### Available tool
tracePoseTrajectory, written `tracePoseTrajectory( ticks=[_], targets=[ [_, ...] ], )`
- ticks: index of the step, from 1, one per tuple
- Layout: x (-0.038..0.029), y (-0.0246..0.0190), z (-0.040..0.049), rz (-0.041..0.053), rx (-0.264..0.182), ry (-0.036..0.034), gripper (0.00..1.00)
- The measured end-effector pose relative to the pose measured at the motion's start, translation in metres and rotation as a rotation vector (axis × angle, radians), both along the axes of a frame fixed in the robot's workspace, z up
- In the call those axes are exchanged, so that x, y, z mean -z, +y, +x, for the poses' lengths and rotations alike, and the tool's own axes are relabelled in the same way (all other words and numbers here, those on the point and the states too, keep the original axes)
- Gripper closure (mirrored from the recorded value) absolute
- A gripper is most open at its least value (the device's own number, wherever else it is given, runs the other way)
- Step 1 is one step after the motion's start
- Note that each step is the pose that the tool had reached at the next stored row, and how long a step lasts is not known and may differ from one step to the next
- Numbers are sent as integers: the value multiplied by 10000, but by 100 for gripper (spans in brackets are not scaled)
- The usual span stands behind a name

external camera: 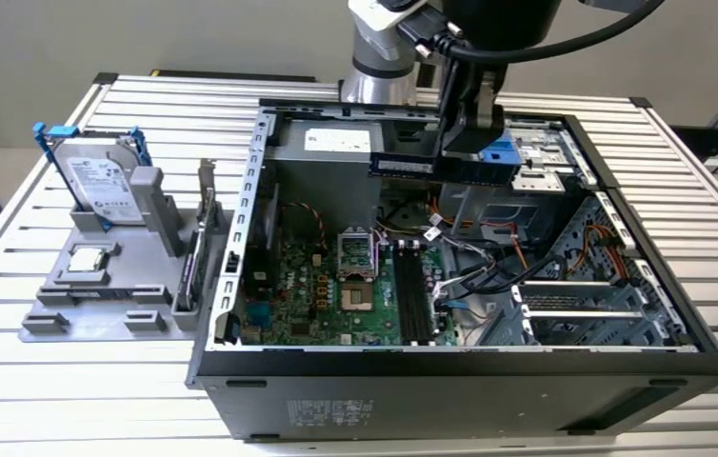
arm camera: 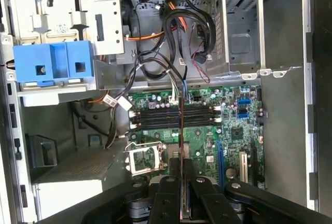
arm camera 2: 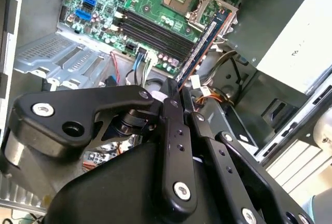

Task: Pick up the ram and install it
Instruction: 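Pick up the ram and move it above insertion slot, then insert the ram into the slot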

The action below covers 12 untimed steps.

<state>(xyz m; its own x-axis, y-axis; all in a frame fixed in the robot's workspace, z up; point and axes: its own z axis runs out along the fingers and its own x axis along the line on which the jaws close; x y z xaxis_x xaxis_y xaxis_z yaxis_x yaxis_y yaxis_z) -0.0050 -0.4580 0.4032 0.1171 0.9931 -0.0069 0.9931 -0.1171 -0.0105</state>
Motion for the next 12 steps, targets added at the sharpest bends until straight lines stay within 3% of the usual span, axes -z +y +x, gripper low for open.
tracePoseTrajectory(
  ticks=[12],
  targets=[
    [1, 7, 0, -2, 1049, 1, 100]
  ],
)
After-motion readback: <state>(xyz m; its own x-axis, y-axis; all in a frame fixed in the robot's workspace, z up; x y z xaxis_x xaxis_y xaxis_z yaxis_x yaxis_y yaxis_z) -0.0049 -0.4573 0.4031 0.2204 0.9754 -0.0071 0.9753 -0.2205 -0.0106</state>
